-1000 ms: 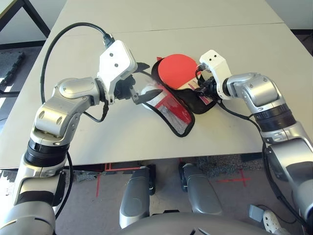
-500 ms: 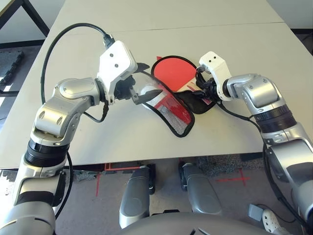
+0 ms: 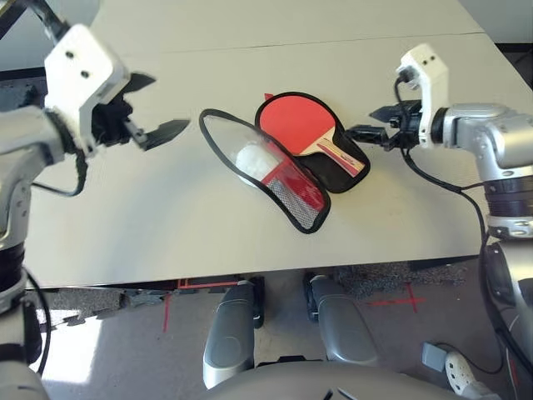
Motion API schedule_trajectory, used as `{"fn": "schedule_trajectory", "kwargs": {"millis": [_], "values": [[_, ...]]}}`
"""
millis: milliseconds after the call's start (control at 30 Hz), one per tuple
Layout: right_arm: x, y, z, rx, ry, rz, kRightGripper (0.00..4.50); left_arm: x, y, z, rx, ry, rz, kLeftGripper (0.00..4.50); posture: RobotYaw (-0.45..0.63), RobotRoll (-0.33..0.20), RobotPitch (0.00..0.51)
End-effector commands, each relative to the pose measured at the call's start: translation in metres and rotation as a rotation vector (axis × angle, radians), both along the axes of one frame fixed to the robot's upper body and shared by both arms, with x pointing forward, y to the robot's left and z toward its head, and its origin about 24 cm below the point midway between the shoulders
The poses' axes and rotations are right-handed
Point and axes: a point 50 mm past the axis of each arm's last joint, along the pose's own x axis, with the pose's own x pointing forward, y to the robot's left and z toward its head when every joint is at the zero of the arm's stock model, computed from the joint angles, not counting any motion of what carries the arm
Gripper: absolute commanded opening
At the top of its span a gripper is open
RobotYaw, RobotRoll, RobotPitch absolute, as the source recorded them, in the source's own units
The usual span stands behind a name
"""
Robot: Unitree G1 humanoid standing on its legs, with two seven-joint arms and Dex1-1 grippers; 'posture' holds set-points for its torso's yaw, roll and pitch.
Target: Store the ping-pong paddle in its case and zip it.
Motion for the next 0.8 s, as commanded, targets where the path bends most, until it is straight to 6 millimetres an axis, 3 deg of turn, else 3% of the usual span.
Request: {"fn": "schedule_trajectory", "kwargs": {"millis": [33, 200, 367, 533, 600, 800], "values": [[0.005, -0.01, 0.004, 0.082, -0.068, -0.059, 4.48, 0.0, -0.024, -0.015, -0.007, 0.031, -0.09, 4.5, 0.12, 0.0, 0.225], [0.011, -0.025, -0.004, 0.161, -0.095, -0.107, 4.48, 0.009, -0.079, -0.02, -0.11, 0.027, -0.246, 4.5, 0.11, 0.0, 0.218], [0.015, -0.045, -0.01, 0.205, -0.067, -0.175, 4.48, 0.009, -0.162, -0.01, -0.28, 0.02, -0.515, 4.5, 0.1, 0.0, 0.21], [0.011, -0.056, -0.013, 0.251, -0.009, -0.163, 4.48, 0.007, -0.206, -0.025, -0.296, 0.056, -0.616, 4.5, 0.07, 0.0, 0.209], [0.006, -0.057, -0.015, 0.281, 0.044, -0.124, 4.48, 0.002, -0.211, -0.036, -0.269, 0.075, -0.637, 4.5, 0.06, 0.0, 0.212], [-0.006, -0.058, -0.022, 0.282, 0.153, -0.078, 4.48, 0.007, -0.188, -0.049, -0.224, 0.095, -0.563, 4.5, 0.06, 0.0, 0.219]]}}
